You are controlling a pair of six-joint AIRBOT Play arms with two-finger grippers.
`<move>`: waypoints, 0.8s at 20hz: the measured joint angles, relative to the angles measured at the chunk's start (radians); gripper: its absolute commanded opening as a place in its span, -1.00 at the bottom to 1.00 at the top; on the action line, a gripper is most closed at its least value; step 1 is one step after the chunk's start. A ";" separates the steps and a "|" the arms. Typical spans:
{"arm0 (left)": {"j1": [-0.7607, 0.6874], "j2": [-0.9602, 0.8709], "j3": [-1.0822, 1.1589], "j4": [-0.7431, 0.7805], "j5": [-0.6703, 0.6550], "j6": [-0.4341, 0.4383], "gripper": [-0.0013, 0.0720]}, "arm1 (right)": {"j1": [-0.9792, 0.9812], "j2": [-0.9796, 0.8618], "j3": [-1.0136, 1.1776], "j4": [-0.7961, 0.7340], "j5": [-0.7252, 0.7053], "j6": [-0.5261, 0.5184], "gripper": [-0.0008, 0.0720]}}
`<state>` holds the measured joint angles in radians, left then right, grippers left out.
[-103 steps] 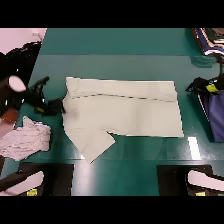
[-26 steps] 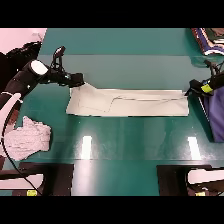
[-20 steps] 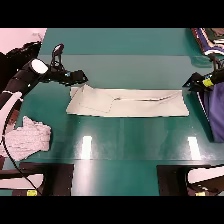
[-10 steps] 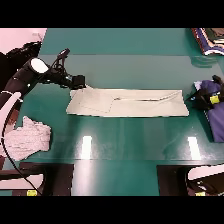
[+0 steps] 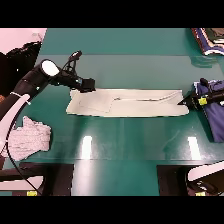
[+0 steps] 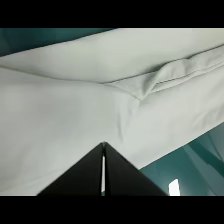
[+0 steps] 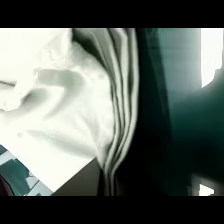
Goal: Fold the shirts.
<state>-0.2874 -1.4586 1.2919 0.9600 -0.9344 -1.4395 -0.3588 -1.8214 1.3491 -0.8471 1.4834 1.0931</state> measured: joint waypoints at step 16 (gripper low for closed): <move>-0.288 -0.521 0.548 -0.079 0.010 -0.041 -0.90 | 0.329 0.302 0.467 0.095 0.113 0.224 -0.92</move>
<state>-0.5755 -1.9793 1.8397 0.8810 -0.9241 -1.4807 -0.0296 -1.5192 1.8156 -0.7521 1.5959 1.3167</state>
